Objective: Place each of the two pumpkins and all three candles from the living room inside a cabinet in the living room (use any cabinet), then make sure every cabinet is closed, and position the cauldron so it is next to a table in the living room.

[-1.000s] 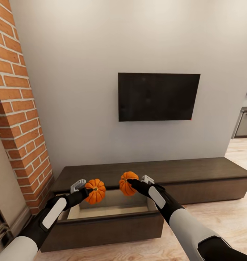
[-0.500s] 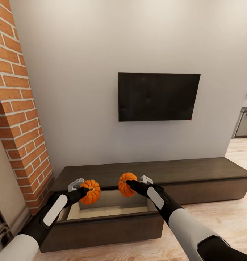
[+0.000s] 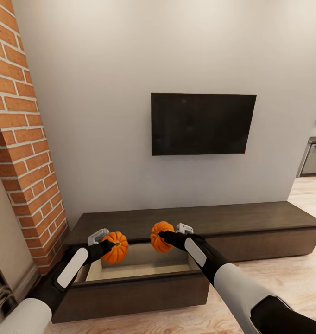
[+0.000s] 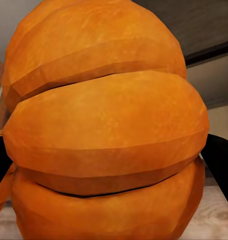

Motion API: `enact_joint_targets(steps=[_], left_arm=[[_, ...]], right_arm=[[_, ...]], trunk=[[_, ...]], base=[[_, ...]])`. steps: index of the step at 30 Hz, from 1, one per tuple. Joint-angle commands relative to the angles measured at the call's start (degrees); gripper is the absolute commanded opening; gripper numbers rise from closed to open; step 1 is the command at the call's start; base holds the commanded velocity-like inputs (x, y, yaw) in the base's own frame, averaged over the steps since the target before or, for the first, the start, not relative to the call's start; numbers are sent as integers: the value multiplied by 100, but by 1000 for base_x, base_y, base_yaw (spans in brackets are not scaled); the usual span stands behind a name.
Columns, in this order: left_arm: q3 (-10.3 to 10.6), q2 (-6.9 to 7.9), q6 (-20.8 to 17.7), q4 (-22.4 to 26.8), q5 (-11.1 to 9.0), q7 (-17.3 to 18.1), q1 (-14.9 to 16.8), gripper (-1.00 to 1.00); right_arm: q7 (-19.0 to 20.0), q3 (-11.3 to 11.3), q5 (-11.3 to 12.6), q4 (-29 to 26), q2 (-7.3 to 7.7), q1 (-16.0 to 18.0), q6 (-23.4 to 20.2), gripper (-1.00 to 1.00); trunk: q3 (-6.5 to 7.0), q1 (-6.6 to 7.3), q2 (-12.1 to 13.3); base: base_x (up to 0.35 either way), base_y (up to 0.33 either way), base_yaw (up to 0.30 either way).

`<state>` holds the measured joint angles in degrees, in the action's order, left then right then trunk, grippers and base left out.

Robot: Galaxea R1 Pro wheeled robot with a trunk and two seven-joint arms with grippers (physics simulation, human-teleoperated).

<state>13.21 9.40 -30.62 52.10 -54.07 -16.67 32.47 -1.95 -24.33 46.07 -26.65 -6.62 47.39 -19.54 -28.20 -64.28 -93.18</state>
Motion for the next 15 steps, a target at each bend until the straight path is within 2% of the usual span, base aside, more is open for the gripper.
enact_joint_targets(steps=[1,7,15], left_arm=[[22,-1,-23,12,-75,-144,11,-100],[32,-142,-72,19,-79,-322,29,-100],[33,-193,-248,19,-73,-360,47,-100]], right_arm=[[-37,-32,34,-7,3,6,-13,-100],[-42,-45,34,-7,1,7,-28,-100],[-43,-46,31,-15,-28,7,-61,-100]], trunk=[[-6,0,-4],[-6,0,-4],[-6,0,-4]], base=[[0,0,0],[0,0,0],[0,0,0]])
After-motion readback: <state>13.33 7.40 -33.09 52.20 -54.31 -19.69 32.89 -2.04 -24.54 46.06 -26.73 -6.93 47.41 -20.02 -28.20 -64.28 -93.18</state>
